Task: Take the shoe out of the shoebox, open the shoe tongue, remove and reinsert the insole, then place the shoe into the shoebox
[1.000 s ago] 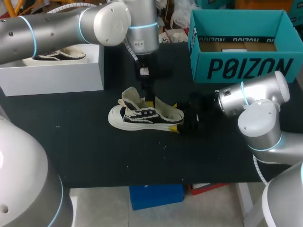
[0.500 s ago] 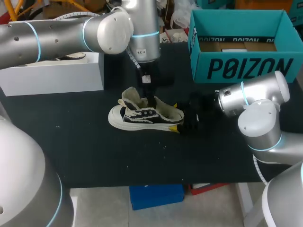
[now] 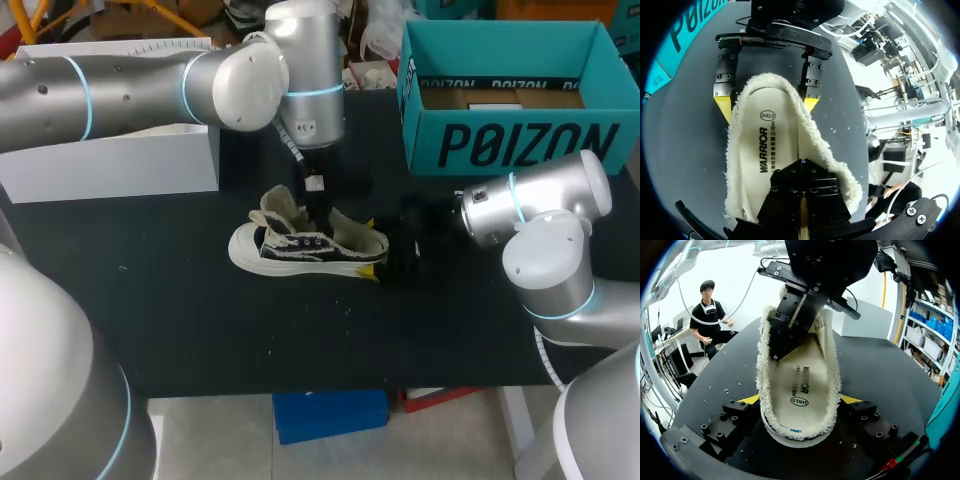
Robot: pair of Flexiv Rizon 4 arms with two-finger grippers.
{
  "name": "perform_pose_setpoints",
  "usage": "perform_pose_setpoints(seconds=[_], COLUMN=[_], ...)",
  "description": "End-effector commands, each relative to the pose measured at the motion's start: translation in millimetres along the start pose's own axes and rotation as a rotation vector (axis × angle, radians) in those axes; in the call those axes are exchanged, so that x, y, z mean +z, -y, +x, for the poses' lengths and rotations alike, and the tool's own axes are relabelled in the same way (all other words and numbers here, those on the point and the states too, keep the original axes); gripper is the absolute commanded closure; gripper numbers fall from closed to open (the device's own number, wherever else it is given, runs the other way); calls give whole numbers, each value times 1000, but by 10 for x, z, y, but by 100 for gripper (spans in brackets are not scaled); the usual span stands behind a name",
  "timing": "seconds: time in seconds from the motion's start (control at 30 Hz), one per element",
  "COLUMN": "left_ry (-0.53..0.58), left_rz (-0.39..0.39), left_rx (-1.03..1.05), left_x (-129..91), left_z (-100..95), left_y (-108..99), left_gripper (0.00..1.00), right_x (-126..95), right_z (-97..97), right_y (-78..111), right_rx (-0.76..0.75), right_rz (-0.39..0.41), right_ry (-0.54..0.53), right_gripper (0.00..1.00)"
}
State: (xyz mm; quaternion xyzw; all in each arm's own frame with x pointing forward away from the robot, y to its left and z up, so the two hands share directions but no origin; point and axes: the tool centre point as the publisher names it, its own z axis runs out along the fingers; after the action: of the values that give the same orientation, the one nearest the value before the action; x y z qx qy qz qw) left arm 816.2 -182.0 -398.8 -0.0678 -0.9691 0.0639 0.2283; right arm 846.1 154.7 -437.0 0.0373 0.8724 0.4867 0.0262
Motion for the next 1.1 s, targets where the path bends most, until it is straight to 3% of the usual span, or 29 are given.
perform_pose_setpoints(seconds=[0.03,0.6,0.63,0.67,0.73,0.97,1.1], left_ry=[-1,15,17,19,26,64,133], left_rz=[3,13,14,14,13,-28,-110], left_rx=[-7,-31,-31,-32,-35,-54,-86], left_x=[82,167,163,161,160,195,243], left_z=[-28,-17,-16,-15,-16,-28,-38], left_y=[-6,20,18,16,12,-1,-18], left_gripper=[100,100,92,77,69,69,73], right_x=[29,29,29,29,29,29,29], right_z=[-11,-11,-11,-11,-11,-11,-11], right_y=[32,32,32,32,32,32,32], right_rx=[2,2,2,2,2,2,2], right_rz=[2,2,2,2,2,2,2], right_ry=[0,0,0,0,0,0,0], right_gripper=[100,100,100,100,100,100,100])
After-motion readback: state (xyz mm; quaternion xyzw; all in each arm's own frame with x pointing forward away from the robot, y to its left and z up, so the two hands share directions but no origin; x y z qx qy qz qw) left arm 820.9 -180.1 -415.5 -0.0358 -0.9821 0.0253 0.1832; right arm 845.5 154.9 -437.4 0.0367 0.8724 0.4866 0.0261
